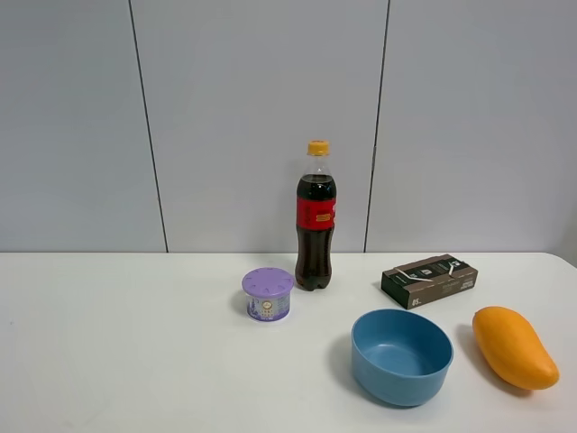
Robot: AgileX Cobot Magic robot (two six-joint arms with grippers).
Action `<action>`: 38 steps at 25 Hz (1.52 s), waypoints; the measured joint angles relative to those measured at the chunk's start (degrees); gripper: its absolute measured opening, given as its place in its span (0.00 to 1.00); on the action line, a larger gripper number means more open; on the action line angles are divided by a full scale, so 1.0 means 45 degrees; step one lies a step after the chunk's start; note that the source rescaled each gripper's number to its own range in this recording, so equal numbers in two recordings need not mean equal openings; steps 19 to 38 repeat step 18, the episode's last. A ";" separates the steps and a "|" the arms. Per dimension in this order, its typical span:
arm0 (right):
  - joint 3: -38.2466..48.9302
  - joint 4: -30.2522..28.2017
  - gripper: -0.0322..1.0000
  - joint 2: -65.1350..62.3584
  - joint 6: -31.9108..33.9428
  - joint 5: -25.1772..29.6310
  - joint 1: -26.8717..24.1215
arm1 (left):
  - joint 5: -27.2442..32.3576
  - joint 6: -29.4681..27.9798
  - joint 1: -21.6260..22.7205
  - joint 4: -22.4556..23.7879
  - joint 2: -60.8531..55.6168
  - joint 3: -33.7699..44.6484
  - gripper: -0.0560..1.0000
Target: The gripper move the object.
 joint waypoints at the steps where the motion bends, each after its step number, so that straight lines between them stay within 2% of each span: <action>1: 0.0000 0.0000 0.60 0.0000 0.0000 0.0000 0.0000 | 0.0000 0.0000 0.0000 0.0000 0.0000 0.0000 1.00; 38: 0.0000 0.0000 0.60 0.0000 0.0000 0.0000 0.0000 | 0.0000 0.0000 0.0000 0.0000 0.0000 0.0000 1.00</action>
